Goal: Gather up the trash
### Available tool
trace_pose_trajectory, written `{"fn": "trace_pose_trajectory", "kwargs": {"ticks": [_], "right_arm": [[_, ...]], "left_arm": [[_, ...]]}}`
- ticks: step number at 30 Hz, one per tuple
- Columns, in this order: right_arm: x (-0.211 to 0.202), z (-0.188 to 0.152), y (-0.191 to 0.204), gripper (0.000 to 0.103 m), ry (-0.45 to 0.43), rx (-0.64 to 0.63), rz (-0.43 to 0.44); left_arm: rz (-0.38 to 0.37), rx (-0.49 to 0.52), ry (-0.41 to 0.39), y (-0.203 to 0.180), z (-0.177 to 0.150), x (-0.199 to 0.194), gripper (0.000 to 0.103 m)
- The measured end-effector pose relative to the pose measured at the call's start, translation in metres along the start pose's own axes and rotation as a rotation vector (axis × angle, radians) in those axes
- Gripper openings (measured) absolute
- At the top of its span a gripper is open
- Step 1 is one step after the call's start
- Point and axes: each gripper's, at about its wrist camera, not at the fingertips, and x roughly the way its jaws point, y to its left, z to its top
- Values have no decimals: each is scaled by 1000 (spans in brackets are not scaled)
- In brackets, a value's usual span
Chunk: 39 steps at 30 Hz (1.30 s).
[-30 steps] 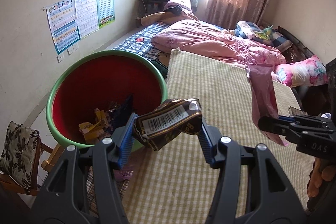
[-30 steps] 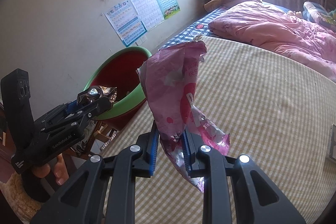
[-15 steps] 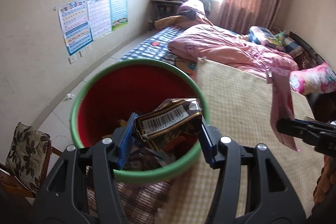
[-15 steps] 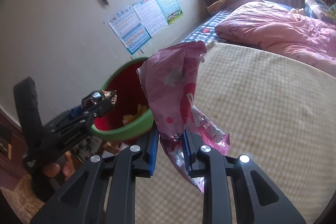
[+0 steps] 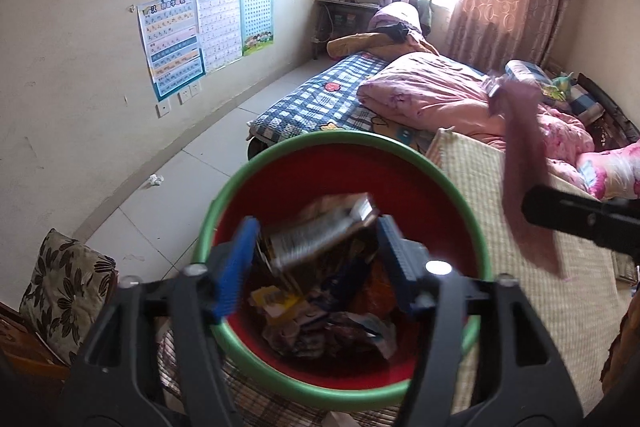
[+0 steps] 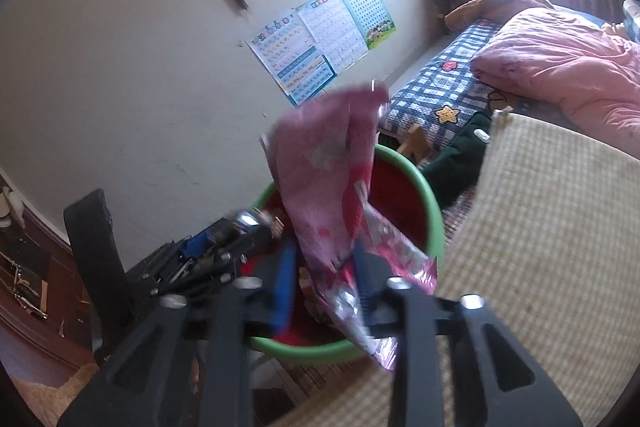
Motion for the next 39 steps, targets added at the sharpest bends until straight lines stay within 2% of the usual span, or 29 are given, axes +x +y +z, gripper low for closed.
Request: {"fn": "trace_pose_trajectory", "kwargs": {"ticks": [1, 5, 9, 13, 15, 17, 20, 23, 26, 28, 30, 35, 39], "right_arm": [[2, 2, 0, 57, -2, 6, 3], [3, 4, 4, 62, -15, -4, -14], [-3, 3, 6, 70, -47, -9, -60], [-22, 1, 7, 90, -118, -38, -130], [-34, -3, 7, 96, -156, -57, -162], [-45, -6, 6, 96, -187, -75, -203], [-64, -13, 1, 96, -223, -91, -253], [-84, -21, -4, 96, -303, -106, -333], [-102, -30, -10, 96, -372, -126, -437], [-111, -36, -15, 96, -398, -138, -502], [-120, -42, -21, 96, -414, -151, -554], [-145, -58, -36, 96, -450, -126, -533], [-156, -62, -40, 96, -445, -129, -530]], "left_arm": [[6, 0, -10, 2, 0, -1, 76], [29, 1, -81, 9, 0, -11, 88], [39, 28, -153, 2, 1, -23, 94], [20, 51, -224, -11, 6, -38, 98], [8, 60, -269, -19, 7, -48, 98], [23, 67, -319, -29, 6, -57, 98], [31, 73, -354, -44, 3, -67, 98], [29, 80, -364, -59, -2, -75, 98], [84, 89, -374, -72, -7, -79, 98], [102, 90, -382, -78, -9, -83, 98], [89, 80, -387, -85, -7, -88, 98], [86, 71, -408, -103, -10, -104, 98], [92, 65, -407, -116, -17, -113, 98]]}}
